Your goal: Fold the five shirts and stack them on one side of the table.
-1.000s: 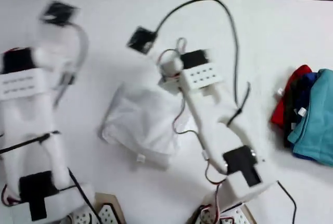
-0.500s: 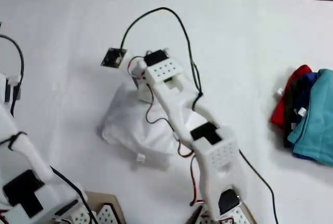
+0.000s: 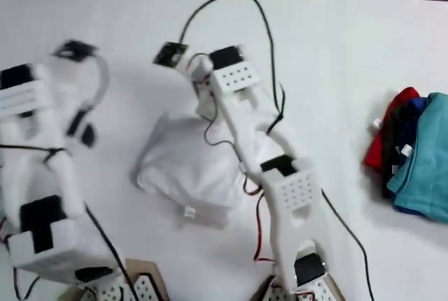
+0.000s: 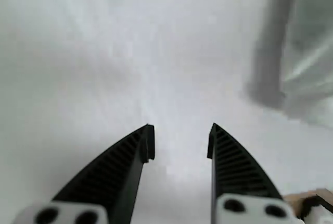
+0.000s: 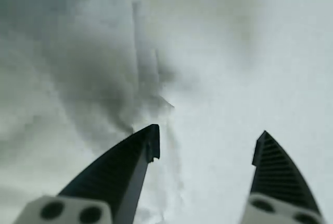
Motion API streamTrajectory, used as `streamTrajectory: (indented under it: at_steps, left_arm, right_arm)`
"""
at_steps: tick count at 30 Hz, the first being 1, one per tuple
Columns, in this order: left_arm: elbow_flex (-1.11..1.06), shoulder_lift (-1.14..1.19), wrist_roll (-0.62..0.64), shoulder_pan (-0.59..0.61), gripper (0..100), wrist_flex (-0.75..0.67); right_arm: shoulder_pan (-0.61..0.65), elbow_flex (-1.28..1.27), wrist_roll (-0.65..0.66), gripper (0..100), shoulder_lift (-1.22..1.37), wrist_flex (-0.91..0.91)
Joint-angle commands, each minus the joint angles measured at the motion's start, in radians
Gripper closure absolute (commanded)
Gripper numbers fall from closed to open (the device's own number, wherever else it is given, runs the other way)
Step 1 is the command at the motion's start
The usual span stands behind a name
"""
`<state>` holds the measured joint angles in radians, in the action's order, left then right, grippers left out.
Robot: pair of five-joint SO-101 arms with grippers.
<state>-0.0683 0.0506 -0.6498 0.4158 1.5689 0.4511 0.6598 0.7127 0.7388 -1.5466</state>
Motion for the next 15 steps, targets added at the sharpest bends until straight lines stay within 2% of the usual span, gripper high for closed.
streamTrajectory:
  at_steps: [1, 7, 12, 15]
  left_arm:
    - [0.047, -0.005, 0.021, -0.155, 81, 0.064]
    - [0.05, -0.005, 0.04, -0.287, 81, 0.132]
    - [0.021, -0.081, 0.063, -0.448, 81, 0.153]
    - [-0.054, -0.109, 0.057, -0.511, 81, 0.078]
  right_arm:
    - [-0.127, 0.035, -0.012, 70.0, 0.012, 0.008]
    - [-0.315, 0.112, -0.018, 70.0, 0.022, 0.025]
    - [-0.357, 0.127, -0.104, 70.1, 0.022, 0.025]
    - [-0.355, 0.126, -0.104, 70.1, 0.022, 0.025]
